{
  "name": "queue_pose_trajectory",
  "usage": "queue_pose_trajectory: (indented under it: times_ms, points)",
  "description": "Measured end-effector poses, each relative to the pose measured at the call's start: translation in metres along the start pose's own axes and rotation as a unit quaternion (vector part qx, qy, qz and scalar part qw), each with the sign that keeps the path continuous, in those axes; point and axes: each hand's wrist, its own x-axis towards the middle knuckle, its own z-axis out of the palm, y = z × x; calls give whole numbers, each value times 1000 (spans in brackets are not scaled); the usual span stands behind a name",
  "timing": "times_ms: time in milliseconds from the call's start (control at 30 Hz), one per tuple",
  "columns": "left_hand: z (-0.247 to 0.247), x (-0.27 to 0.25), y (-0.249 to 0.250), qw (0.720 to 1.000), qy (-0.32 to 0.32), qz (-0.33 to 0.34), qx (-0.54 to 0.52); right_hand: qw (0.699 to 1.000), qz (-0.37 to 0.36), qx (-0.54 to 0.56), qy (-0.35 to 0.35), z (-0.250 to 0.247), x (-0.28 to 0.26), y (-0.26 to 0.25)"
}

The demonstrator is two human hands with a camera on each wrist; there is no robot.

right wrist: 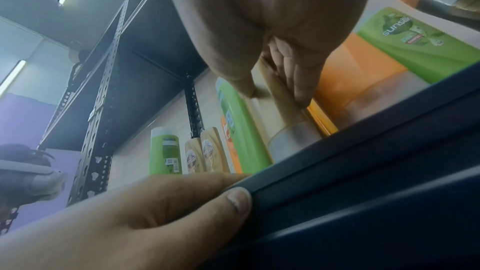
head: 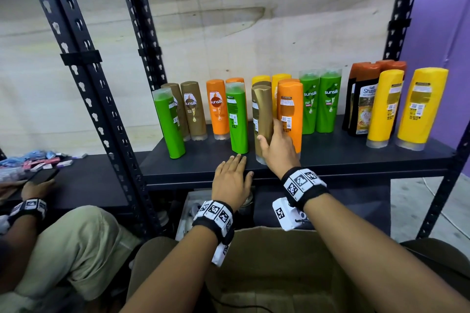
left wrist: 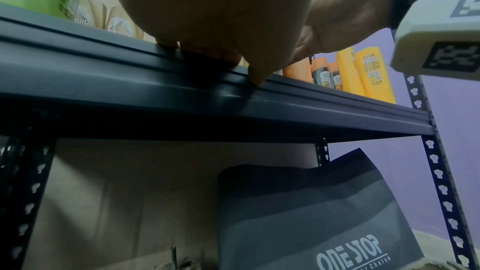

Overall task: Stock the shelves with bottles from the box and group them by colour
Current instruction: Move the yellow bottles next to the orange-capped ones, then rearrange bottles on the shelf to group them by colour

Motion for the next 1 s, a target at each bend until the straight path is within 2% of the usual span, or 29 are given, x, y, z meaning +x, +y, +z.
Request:
queue_pose_trajectory:
  times_ms: [100,200,333,467,533,700,833,1000]
  points:
    - [0,0,0,1000,2,2,3,1000,-2,16,-5,-2,-7,3]
    - [0,0,1,1000,8,2,2,998,-23,59,24,-5,-17,4]
    - [-5,5,-2,999,-33,16,-10,995,-46,62,60,-10,-22,-1]
    - [-31,13,-10,993,-62,19,-101,993,-105,37,28,-14,-19,-20]
    - [-48,16,-17,991,-41,2,-124,992,-124,28,13,-16,-16,-33]
    - [-87,25,-42,998,23,-25,-62,987,-161,-11,-10,-13,-5,-67]
    - [-117,30,-69,993,84,-50,-69,986,-163,-18,-3,-4,10,-89]
    - [-147,44,-101,983,152,-87,-57,981,-176,-79,28,10,25,-110]
